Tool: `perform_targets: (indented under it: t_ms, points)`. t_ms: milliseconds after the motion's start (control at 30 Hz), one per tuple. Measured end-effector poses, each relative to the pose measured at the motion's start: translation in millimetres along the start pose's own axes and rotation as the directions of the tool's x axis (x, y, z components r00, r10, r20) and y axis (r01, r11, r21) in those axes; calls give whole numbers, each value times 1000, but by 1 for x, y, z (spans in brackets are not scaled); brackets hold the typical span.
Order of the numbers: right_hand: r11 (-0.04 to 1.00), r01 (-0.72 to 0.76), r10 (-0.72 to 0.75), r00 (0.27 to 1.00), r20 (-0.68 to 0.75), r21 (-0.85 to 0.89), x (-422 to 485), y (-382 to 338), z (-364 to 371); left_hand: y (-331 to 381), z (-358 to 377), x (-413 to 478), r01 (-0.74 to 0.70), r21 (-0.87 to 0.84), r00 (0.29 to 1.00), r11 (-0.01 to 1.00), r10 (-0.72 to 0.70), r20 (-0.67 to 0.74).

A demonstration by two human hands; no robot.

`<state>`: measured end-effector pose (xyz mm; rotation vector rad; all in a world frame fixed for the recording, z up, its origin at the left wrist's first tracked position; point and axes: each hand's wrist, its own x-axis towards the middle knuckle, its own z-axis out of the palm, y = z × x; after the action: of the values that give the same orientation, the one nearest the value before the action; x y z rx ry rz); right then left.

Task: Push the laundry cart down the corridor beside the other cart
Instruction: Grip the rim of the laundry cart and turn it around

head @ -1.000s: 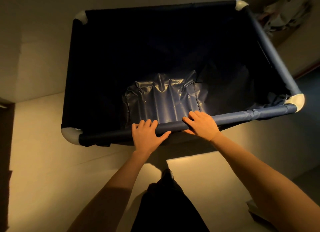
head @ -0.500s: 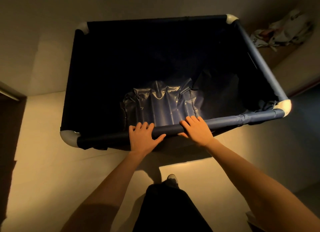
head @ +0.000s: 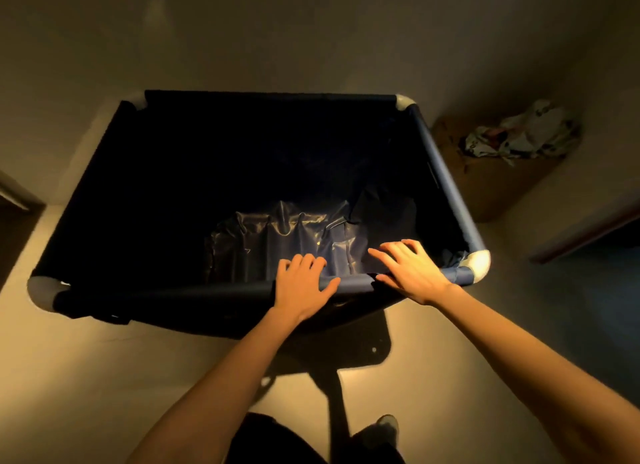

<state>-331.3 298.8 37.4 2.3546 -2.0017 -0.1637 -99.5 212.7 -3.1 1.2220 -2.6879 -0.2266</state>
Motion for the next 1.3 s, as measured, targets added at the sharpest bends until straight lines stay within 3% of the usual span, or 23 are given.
perform_targets:
  t_ms: [300, 600, 833, 1133, 1300]
  points:
    - [990, 137, -138, 985, -105, -22, -53, 126, -8, 154, 41, 23, 94, -28, 994, 995, -95, -59]
    - [985, 173, -175, 976, -127, -28, -52, 207, 9, 221, 59, 68, 132, -39, 991, 990, -133, -15]
    - [950, 292, -301, 950, -82, -107, -9, 284, 20, 257, 84, 132, 215, -75, 976, 974, -216, -11]
    - [872, 477, -481, 877, -15, -108, 57, 347, 29, 289, 88, 206, 376, -68, 925, 924, -378, -31]
    - [762, 638, -645, 763, -41, -112, 95, 371, 38, 299, 95, 232, 492, -20, 870, 871, -492, -19]
